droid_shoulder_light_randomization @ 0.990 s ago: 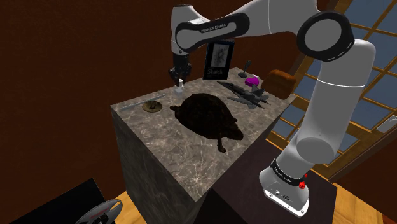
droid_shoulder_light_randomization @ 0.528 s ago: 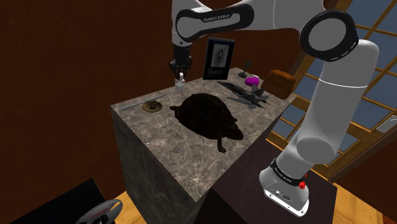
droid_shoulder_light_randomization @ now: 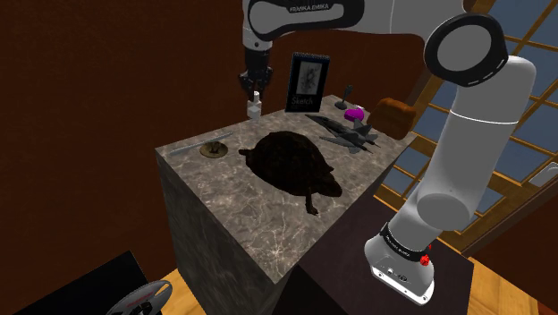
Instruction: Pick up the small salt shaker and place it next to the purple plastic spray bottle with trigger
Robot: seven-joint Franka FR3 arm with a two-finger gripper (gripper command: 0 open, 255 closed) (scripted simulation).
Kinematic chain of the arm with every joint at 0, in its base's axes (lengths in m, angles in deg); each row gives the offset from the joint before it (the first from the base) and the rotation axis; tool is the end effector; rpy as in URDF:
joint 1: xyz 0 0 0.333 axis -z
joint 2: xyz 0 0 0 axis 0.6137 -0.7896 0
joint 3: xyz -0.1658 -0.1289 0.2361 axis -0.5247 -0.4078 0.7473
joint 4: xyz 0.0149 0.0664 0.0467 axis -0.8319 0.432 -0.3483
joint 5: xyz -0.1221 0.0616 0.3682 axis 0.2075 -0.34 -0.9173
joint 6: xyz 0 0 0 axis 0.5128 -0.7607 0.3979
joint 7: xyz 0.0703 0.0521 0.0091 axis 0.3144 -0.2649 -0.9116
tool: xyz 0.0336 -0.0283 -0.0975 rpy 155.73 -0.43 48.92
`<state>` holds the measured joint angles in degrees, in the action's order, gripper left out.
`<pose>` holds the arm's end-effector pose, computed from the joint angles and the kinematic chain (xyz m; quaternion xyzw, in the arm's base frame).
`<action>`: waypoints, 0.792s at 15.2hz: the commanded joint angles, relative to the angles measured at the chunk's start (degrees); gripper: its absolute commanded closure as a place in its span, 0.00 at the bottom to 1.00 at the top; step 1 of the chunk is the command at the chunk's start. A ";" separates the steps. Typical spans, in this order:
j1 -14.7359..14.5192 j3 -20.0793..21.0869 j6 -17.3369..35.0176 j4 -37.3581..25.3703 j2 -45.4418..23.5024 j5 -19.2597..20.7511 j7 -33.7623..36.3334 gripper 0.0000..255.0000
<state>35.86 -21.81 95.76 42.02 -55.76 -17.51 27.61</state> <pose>0.6246 0.1068 0.4912 0.9983 -0.0030 -0.0016 0.0583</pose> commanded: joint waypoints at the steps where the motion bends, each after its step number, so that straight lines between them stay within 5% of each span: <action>1: 0.01 -0.01 -1.57 -1.56 0.01 -0.06 -0.28 1.00; 7: -0.13 0.05 -5.61 -5.67 -0.04 -0.15 -0.72 1.00; 12: 3.99 -2.30 -3.79 -2.10 2.54 -0.88 -6.98 1.00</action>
<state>39.16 -23.72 91.30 38.68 -53.93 -18.24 21.70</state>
